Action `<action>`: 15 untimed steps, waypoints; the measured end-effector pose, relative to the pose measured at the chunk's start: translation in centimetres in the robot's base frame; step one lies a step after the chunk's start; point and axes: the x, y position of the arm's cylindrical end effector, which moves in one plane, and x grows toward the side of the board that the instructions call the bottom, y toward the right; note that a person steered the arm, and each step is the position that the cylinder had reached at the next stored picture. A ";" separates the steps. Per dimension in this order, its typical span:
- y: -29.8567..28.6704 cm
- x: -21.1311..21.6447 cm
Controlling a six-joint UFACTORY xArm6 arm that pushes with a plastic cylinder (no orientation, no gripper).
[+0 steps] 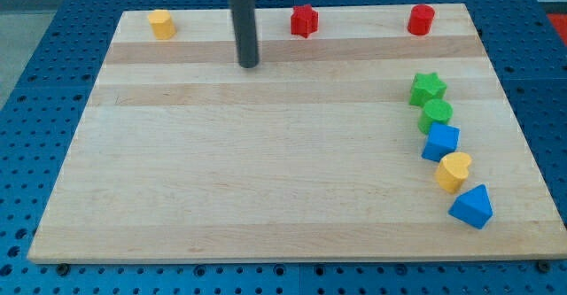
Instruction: Move the yellow hexagon below the red star
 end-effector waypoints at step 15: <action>-11.2 -6.4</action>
